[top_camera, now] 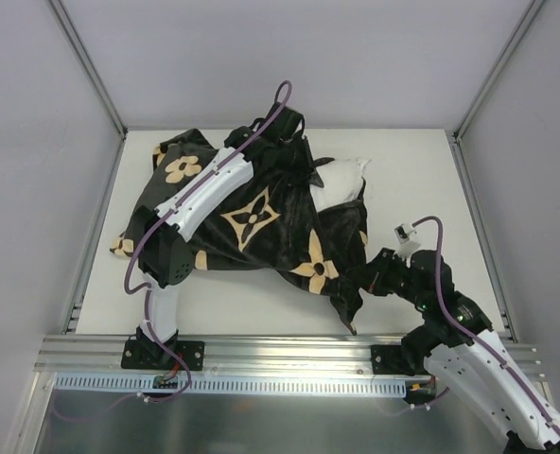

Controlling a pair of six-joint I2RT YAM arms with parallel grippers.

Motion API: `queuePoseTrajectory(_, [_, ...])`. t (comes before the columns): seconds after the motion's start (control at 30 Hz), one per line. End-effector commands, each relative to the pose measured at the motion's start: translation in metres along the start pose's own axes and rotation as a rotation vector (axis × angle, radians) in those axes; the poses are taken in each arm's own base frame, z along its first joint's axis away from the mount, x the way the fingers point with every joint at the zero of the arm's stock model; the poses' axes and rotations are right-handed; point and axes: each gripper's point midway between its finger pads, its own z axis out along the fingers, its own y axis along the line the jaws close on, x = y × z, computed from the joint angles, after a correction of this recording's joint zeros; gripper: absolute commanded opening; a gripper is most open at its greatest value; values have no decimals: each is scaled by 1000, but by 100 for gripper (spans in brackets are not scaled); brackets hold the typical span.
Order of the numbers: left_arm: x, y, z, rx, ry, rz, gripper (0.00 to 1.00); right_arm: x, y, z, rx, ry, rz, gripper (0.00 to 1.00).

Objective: Remove the pillowcase from the pillow

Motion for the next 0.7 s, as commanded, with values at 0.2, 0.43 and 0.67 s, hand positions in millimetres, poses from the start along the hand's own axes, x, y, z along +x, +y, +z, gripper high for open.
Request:
queuePoseTrajectory(0.2, [-124,10,-41,27,-386,-83,0,67,-31,-23,118,269,67,15])
queuePoseTrajectory(0.43, [-115,14,-30,31,-338,-101,0,53,-25,-23,128,248,22,20])
queuePoseTrajectory(0.67, [-111,12,-30,52,-326,-103,0,33,-6,-18,77,213,-13,1])
